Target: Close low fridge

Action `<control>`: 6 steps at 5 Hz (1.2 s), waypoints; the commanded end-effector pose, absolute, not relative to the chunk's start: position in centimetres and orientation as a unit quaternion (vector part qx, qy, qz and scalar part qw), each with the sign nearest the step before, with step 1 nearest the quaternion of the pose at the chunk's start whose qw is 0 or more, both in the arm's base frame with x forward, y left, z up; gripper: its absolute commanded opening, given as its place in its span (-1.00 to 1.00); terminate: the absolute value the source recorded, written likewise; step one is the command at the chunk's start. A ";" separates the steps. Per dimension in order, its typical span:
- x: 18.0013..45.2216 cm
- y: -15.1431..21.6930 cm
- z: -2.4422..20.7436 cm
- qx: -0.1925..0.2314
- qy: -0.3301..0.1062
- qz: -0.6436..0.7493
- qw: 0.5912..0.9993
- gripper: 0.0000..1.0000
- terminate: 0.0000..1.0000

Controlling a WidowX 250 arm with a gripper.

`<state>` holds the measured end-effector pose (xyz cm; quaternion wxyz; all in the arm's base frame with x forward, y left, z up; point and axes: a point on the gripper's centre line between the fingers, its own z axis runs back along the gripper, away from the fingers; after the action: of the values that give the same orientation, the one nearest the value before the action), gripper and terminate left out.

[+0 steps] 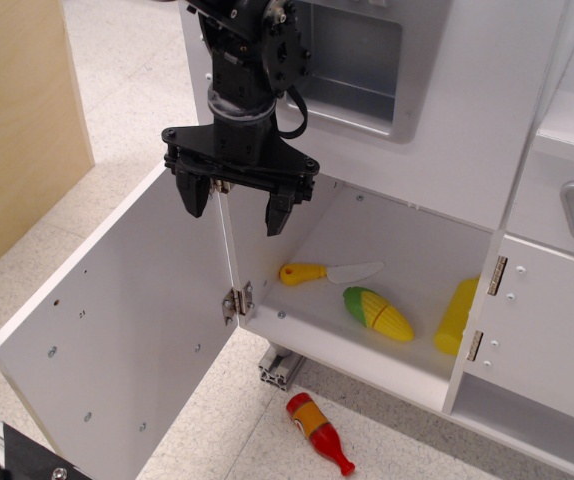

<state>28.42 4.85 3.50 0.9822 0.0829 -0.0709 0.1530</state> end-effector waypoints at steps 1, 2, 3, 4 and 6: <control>28.4 4.8 3.5 0.083 -0.071 0.153 0.982 1.00 -1.00; 27.8 8.3 5.1 0.096 -0.087 0.163 0.978 1.00 -1.00; 27.5 12.1 6.3 0.095 -0.112 0.145 0.978 1.00 -1.00; 27.4 14.7 7.5 0.100 -0.106 0.134 0.980 1.00 -1.00; 27.7 15.0 3.8 0.070 -0.084 0.118 0.987 1.00 -1.00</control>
<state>27.22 14.46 2.79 0.9890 0.0573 -0.0671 0.1184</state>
